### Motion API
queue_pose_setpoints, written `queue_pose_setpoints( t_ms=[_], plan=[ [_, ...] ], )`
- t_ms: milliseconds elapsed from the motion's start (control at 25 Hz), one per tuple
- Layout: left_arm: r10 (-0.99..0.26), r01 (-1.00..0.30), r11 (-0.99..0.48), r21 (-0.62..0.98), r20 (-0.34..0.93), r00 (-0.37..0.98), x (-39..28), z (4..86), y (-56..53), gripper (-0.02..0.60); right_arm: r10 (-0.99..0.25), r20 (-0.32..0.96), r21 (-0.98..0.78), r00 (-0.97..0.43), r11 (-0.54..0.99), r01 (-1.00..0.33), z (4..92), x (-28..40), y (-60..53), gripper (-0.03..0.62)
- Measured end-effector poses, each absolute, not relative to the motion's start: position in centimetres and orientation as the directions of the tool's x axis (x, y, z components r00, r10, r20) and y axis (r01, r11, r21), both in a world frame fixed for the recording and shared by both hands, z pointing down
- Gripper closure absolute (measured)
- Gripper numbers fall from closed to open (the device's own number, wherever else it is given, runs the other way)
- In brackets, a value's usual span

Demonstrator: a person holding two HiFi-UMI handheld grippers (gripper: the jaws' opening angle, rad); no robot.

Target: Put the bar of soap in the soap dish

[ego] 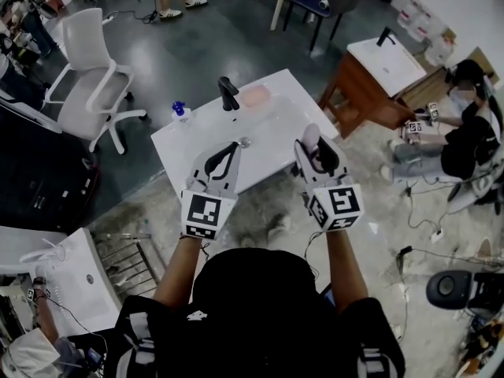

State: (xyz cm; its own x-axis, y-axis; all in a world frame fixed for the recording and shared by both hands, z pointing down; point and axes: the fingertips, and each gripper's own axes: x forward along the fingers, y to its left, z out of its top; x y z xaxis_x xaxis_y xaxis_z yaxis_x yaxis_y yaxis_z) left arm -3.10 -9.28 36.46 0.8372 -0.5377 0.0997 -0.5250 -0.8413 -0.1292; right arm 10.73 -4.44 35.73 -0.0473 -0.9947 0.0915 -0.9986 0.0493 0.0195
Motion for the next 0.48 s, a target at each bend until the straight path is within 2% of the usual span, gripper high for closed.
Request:
queue_pose_setpoints(
  t_ms=[480],
  plan=[
    [-0.589,-0.571,-0.807,-0.153,0.131,0.797,-0.3,37.7,-14.1,0.560,-0.985,0.108,-0.003,-0.134,0.134,-0.991,37.4,13.4,-11.1,0.395]
  ],
)
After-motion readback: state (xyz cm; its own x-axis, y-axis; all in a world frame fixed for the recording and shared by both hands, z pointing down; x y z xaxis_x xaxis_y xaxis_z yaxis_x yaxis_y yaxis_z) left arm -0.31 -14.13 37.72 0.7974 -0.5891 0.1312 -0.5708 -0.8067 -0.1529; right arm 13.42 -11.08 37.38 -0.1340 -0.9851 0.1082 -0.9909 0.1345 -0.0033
